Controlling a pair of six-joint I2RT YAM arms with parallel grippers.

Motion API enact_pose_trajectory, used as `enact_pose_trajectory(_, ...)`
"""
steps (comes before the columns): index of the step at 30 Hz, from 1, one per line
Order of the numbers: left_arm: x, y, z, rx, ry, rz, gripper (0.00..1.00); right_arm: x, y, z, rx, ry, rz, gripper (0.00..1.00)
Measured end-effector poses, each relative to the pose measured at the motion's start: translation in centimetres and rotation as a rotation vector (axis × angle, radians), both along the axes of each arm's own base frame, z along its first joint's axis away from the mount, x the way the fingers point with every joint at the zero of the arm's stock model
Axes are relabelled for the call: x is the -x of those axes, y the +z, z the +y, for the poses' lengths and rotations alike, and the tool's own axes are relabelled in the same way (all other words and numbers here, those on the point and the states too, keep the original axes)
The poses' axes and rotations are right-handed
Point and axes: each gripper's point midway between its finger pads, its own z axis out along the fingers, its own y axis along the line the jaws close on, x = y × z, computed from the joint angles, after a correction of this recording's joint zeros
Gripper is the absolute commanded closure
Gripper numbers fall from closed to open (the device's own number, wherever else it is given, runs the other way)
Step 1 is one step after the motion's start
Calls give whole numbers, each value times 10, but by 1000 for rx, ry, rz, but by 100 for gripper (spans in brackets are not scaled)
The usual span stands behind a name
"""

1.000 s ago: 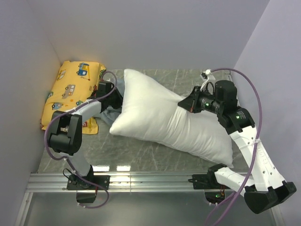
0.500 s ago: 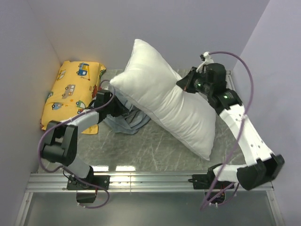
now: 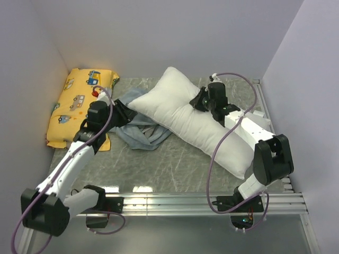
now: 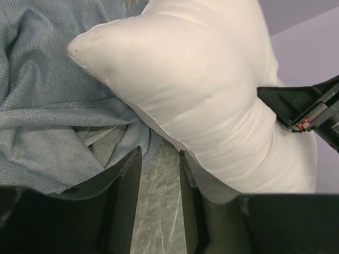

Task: Remove the pillowcase from the pillow

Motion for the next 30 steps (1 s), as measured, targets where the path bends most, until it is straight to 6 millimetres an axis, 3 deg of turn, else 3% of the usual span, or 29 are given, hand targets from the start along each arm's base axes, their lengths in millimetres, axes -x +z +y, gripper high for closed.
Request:
enact_pose_trajectory(2, 8, 14, 5, -20, 3, -45, 52, -1, 5, 1, -9, 1, -22, 76)
enact_pose_trajectory(3, 12, 20, 8, -28, 4, -64, 51, 0, 7, 1, -13, 2, -25, 61)
enact_pose_trajectory(5, 18, 30, 11, -45, -1, -93, 50, 4, 14, 1, -16, 9, -38, 48)
enact_pose_trajectory(6, 20, 35, 12, -58, -4, -102, 50, 7, 20, 1, -16, 15, -46, 30)
enact_pose_trajectory(8, 20, 44, 13, -75, -8, -123, 49, 14, 33, -1, -13, 31, -67, 19)
enact_pose_trajectory(9, 20, 49, 14, -85, -11, -132, 49, 19, 42, -2, -16, 36, -83, 9)
enact_pose_trajectory(16, 29, 63, 21, -127, -8, -172, 47, 67, 132, -21, -56, 44, -278, 4)
enact_pose_trajectory(18, 34, 71, 24, -127, -4, -201, 46, 83, 149, -28, -69, 38, -333, 3)
enact_pose_trajectory(23, 51, 88, 29, -123, -2, -285, 46, 119, 155, -52, -46, -1, -396, 2)
enact_pose_trajectory(30, 51, 83, 27, -112, -7, -302, 46, 132, 148, -70, 17, -40, -395, 1)
